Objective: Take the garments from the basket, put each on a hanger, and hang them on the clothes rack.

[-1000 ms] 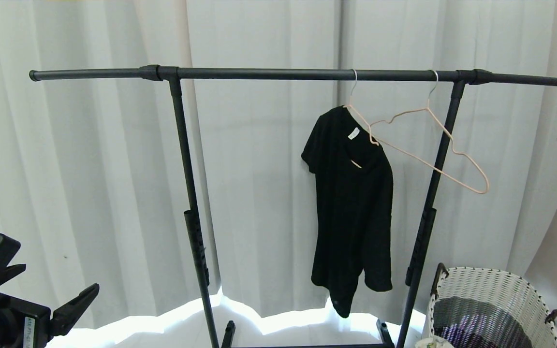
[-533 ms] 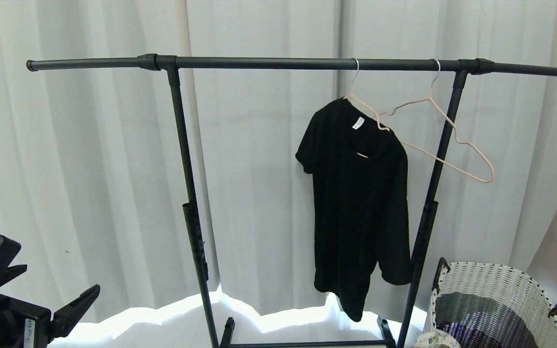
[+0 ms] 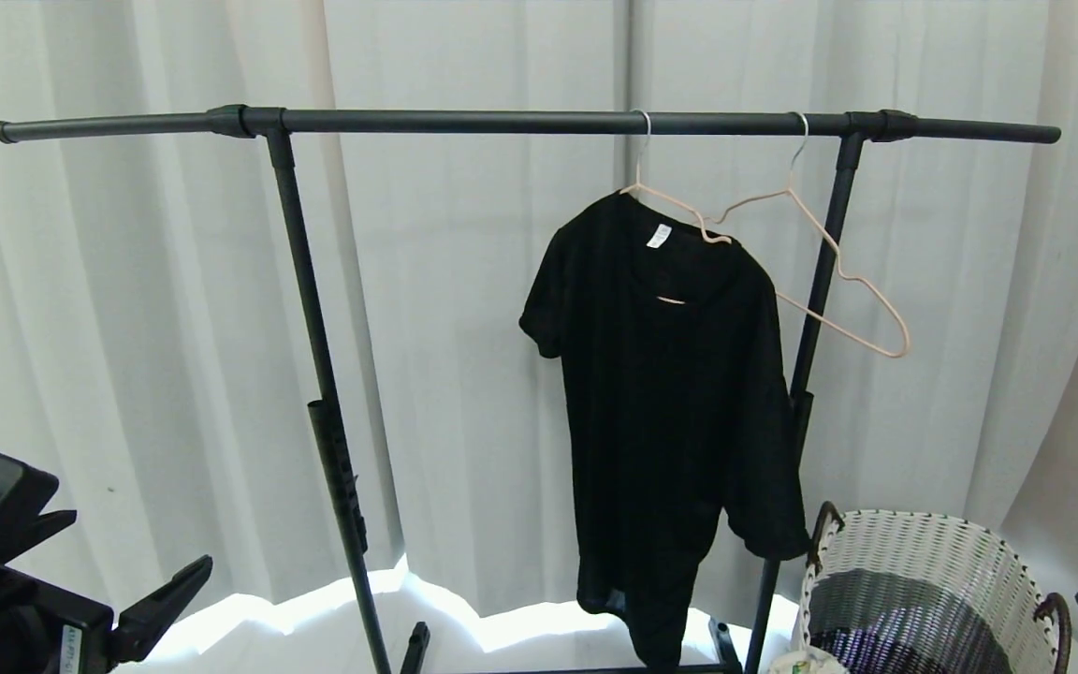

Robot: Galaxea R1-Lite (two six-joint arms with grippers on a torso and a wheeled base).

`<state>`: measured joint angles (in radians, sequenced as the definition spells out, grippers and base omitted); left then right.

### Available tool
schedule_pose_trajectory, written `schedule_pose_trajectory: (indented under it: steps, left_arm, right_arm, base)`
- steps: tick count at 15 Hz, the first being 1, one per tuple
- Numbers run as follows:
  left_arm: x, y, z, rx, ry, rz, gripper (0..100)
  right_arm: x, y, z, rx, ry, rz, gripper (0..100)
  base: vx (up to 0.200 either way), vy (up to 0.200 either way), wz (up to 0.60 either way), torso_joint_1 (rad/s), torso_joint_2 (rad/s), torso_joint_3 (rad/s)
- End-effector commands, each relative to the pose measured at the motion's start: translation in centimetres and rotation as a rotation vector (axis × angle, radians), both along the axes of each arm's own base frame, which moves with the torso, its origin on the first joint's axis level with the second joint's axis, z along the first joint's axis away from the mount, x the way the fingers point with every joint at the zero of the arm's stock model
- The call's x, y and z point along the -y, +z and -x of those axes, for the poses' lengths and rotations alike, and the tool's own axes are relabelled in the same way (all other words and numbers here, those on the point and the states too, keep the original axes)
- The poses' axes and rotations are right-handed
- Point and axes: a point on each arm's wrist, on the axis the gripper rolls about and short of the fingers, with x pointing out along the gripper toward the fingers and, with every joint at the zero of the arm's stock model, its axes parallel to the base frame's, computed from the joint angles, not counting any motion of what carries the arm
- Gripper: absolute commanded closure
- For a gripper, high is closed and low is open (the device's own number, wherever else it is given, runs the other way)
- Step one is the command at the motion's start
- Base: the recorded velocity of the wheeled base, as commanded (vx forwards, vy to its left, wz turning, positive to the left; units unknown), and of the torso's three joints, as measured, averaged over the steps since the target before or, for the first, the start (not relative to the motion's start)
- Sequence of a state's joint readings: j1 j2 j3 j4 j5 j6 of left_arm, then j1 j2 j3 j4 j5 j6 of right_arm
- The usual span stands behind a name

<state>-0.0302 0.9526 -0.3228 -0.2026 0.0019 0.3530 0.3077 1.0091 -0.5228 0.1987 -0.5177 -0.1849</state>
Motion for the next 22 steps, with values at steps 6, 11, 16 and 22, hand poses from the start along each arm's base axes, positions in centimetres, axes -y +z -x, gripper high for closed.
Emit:
schedule_pose_trajectory:
  steps: [6,11,16,22]
  left_arm:
    - [0.1,0.1,0.0,0.004,-0.007,0.0,0]
    - [0.1,0.1,0.1,0.005,-0.008,-0.002,0]
    - [0.3,-0.1,-0.1,-0.005,-0.028,0.001,0]
    - [1.0,-0.9,0.8,-0.018,-0.105,0.0,0]
  right_arm:
    - [-0.7,-0.8,-2.2,0.027,0.025,0.018,0]
    - [-1.0,-1.8,-2.6,-0.006,0.042,0.026,0]
    - [-2.4,-5.1,-3.3,-0.112,0.216,-0.042,0]
    - [-4.4,-12.3,-5.5,-0.288,0.282,-0.018,0]
  base:
    - [0.0,0.0,0.0,-0.024,0.07,0.043]
    - [0.0,0.0,0.0,-0.074,0.27,0.165]
    - [0.12,0.0,0.0,-0.031,0.07,0.058]
    - [0.067,0.0,0.0,-0.001,0.01,0.002]
